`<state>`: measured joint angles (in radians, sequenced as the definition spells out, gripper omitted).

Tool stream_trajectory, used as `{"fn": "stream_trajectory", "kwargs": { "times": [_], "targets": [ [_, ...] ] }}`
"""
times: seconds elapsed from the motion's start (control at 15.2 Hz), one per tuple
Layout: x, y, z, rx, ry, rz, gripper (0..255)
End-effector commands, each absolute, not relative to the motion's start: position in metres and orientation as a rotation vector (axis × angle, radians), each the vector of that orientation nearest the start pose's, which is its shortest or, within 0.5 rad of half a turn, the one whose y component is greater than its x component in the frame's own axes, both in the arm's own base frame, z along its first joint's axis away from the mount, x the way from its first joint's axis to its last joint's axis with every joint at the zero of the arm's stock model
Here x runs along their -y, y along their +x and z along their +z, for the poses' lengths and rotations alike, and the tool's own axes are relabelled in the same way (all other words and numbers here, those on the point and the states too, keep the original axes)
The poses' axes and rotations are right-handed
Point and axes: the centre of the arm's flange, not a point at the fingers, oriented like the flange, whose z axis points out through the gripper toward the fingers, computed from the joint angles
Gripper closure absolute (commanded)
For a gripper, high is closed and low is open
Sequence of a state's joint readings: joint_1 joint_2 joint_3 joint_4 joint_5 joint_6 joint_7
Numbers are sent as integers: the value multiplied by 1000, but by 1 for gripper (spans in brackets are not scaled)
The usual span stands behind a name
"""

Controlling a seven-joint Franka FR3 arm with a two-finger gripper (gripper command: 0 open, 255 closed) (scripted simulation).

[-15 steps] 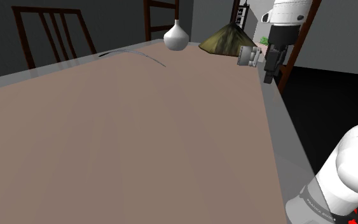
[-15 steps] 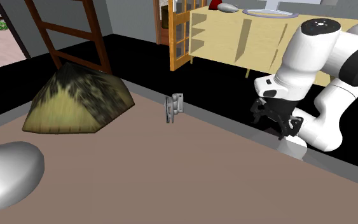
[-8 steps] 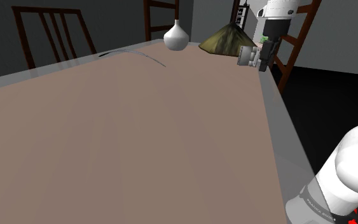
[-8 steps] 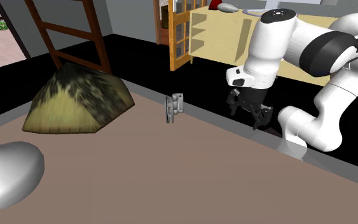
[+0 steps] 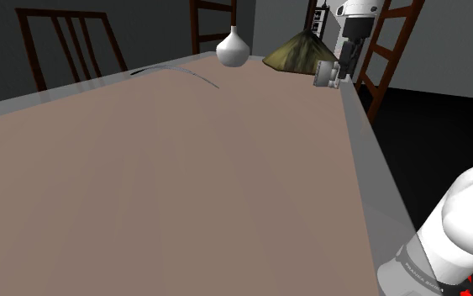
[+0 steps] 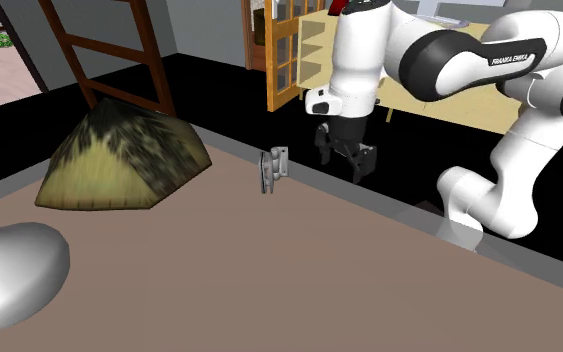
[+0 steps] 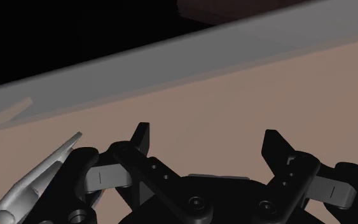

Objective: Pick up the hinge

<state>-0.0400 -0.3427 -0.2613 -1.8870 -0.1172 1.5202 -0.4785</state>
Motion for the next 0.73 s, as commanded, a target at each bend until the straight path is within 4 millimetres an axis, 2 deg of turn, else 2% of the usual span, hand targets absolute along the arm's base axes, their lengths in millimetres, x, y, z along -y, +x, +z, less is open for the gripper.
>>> {"fn": "stream_trajectory", "kwargs": {
  "times": [0.0,0.66],
  "targets": [
    [185,429,639,308,-3139,64,0],
    [291,508,659,344,-3117,38,0]
  ]
}}
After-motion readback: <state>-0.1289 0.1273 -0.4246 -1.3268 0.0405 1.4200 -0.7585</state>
